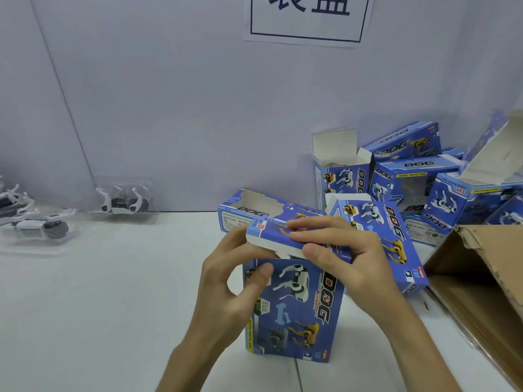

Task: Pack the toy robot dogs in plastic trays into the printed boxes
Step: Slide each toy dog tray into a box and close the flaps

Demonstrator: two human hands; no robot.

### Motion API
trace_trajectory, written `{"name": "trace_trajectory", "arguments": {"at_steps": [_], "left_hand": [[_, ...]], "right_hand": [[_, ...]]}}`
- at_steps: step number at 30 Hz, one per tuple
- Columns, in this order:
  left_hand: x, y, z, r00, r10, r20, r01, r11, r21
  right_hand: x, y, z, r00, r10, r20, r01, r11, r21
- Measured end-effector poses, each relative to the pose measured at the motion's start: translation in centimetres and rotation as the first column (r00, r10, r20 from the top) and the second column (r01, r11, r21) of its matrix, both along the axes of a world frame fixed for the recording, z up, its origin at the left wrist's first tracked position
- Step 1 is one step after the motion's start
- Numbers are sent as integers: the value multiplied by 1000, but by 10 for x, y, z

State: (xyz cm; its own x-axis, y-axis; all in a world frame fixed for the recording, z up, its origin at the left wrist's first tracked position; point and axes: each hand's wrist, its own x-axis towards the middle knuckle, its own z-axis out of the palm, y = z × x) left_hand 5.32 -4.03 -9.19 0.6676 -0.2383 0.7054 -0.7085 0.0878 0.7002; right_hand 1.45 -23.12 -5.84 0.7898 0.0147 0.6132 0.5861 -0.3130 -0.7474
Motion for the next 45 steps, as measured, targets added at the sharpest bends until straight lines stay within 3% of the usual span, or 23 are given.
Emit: {"name": "trace_trajectory", "arguments": {"at_steps": [5,9,16,23,27,35,41,45], "left_hand": [[-7,6,0,945,216,246,-221,975,-8],[-9,8,1,921,306,241,-322,946,31],[-13,5,0,926,320,201,-333,942,33],[-12,1,-3,922,351,160,-356,934,2],[-8,2,-5,888,413,202,-409,910,-65],[-2,6,-13,903,351,248,-345,936,-70],[-4,-3,-19,773,418,477,-441,895,-69],[-9,-11,-21,776,423,468,-448,892,-63]], "right_hand": [[1,-1,3,999,-19,-27,20,1000,9],[0,0,3,999,-23,-37,22,1000,-20],[-2,4,6,997,-71,26,73,994,-80],[-7,0,11,995,-94,17,94,954,-284],[-11,1,8,995,-91,29,96,948,-303],[-14,6,9,993,-100,64,116,930,-349],[-15,10,7,997,-58,53,74,921,-382],[-17,8,2,998,-49,33,58,929,-364]]}}
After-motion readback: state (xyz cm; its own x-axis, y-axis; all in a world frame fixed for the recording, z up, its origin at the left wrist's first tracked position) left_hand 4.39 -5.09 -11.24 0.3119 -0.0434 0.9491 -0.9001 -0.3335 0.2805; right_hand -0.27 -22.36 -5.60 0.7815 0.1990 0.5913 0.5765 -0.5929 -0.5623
